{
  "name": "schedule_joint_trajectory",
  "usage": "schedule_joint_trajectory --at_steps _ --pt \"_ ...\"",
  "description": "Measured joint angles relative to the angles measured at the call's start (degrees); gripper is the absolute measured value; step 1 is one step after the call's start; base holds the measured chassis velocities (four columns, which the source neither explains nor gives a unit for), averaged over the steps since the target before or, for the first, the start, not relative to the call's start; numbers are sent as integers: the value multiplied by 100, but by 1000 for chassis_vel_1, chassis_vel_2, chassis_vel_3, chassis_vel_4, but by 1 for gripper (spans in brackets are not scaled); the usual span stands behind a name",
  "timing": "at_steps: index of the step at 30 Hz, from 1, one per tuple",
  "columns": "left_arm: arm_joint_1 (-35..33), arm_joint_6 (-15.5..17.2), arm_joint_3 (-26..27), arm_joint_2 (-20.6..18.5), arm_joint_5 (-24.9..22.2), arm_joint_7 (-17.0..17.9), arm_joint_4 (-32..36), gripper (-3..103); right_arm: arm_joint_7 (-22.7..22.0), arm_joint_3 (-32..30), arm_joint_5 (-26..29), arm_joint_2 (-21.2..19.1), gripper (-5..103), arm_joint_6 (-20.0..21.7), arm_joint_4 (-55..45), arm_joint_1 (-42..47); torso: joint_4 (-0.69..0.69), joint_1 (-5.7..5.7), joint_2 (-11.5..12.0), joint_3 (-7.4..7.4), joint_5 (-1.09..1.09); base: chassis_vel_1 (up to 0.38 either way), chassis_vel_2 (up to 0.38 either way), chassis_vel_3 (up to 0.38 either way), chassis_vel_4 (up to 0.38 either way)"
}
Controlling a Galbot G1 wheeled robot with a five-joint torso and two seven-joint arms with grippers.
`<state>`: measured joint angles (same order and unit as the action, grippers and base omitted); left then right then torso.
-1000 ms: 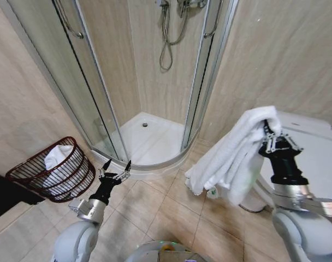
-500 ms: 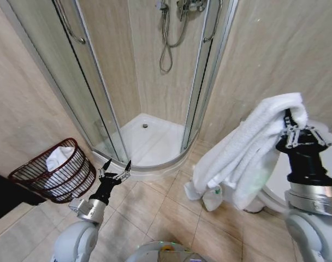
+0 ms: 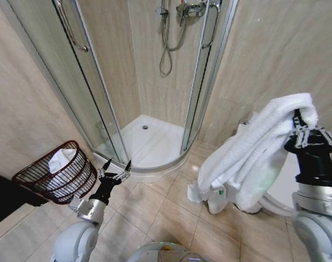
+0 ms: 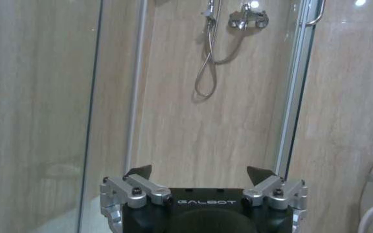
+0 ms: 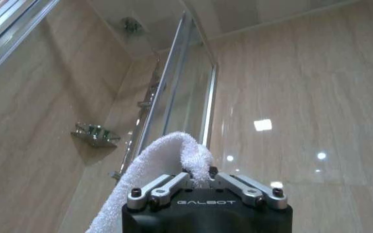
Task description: Discard the used towel into the hamper.
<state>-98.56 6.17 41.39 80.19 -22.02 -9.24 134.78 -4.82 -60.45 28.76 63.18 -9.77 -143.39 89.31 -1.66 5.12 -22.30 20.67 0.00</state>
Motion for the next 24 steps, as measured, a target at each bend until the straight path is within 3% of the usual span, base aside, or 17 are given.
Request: schedule_joint_trajectory --at_steps 24 --pt "0 0 0 0 0 0 0 99 -22 1 95 -169 4 118 12 -306 0 214 -558 342 0 0 0 0 0"
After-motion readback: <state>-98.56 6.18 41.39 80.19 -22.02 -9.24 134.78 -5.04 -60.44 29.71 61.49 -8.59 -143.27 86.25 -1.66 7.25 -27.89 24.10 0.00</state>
